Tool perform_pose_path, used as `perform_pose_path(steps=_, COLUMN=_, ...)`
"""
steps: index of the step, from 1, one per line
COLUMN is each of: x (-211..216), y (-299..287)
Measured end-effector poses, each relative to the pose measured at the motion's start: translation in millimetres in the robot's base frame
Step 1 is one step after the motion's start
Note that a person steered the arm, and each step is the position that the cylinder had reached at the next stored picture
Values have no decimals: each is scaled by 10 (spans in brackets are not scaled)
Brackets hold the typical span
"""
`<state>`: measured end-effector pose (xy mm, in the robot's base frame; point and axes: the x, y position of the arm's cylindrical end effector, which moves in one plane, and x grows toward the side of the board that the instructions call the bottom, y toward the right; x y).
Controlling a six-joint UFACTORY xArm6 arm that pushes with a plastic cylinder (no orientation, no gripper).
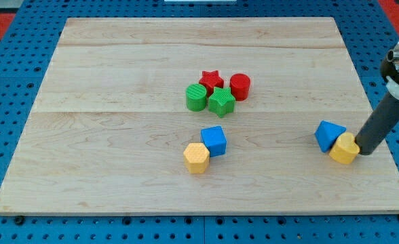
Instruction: Separate the yellow heart from the blue triangle
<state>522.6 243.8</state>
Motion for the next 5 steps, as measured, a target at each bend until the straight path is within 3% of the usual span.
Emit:
perform_pose_path(steps=4, x=-359, y=-285)
perform_pose_path(steps=5, x=-193, y=-361)
